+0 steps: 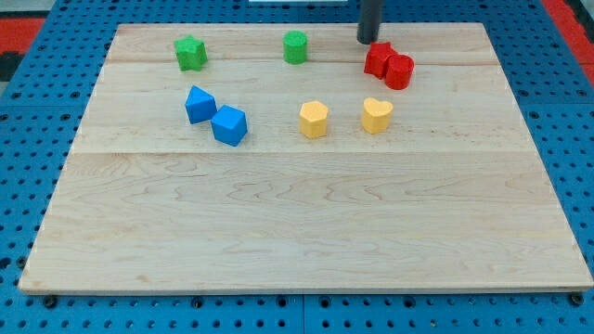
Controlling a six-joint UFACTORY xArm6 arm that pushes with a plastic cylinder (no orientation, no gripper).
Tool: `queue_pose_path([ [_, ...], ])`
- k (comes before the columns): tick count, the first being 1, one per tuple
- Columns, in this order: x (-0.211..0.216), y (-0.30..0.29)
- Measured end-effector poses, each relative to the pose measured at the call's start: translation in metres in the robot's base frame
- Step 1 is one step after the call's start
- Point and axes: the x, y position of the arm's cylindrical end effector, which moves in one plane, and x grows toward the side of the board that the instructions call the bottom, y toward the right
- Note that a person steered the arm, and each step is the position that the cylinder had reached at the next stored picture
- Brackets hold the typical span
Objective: Nudge the blue triangle left a bit
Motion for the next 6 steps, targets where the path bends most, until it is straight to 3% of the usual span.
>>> queue_pose_path([
  [2, 0.014, 0.0],
  [3, 0.044, -0.028],
  [6, 0.071, -0.116],
])
